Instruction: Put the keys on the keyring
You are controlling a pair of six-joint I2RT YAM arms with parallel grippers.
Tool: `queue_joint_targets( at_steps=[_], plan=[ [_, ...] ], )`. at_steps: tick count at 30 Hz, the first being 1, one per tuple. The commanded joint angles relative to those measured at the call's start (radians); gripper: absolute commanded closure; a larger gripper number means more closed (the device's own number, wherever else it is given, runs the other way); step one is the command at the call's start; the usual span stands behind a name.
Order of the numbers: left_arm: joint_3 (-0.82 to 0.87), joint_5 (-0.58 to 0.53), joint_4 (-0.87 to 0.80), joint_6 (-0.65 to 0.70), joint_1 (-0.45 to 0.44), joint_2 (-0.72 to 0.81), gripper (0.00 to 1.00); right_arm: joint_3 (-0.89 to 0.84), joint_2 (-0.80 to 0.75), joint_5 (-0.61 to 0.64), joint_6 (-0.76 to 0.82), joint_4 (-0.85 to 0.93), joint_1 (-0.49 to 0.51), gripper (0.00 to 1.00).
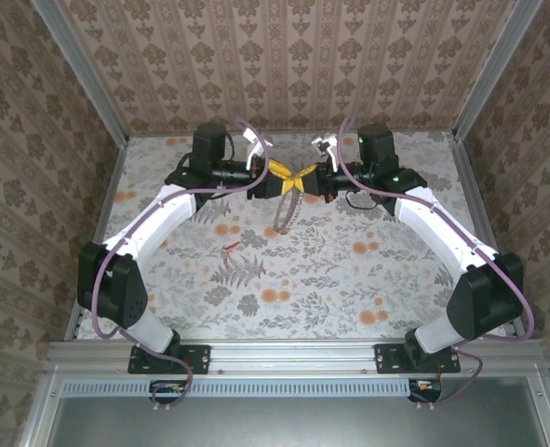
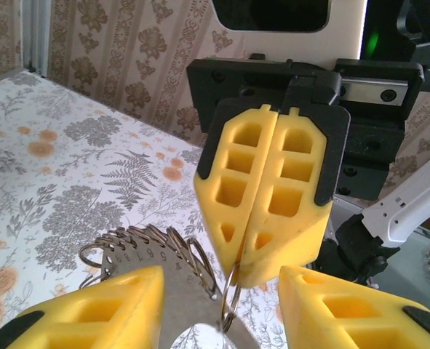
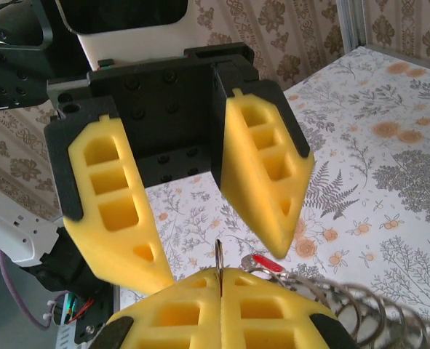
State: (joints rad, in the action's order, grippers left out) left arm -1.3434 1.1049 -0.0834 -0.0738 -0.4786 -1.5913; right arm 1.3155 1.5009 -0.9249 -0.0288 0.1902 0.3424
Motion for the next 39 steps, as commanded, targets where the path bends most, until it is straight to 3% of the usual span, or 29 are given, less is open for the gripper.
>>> queue_joint_targets(
  at_steps=[1, 7, 14, 27, 39],
  plan=[
    [-0.031, 0.037, -0.018, 0.022, -0.007, -0.019, 0.56, 0.007, -0.008, -0.029, 0.010, -0.032, -0.005, 1.00],
    [-0.030, 0.039, -0.016, 0.027, -0.012, -0.022, 0.61, 0.002, -0.005, -0.028, 0.013, -0.032, -0.006, 1.00],
    [0.006, 0.024, 0.063, -0.024, 0.015, 0.009, 0.56, -0.007, -0.010, -0.028, 0.017, -0.026, -0.019, 1.00],
    [0.006, 0.048, 0.075, -0.032, 0.012, -0.003, 0.58, -0.009, -0.006, -0.037, -0.002, -0.052, -0.022, 1.00],
    [0.003, 0.067, 0.067, -0.021, 0.006, -0.012, 0.69, -0.012, -0.006, -0.035, -0.001, -0.052, -0.026, 1.00]
  ],
)
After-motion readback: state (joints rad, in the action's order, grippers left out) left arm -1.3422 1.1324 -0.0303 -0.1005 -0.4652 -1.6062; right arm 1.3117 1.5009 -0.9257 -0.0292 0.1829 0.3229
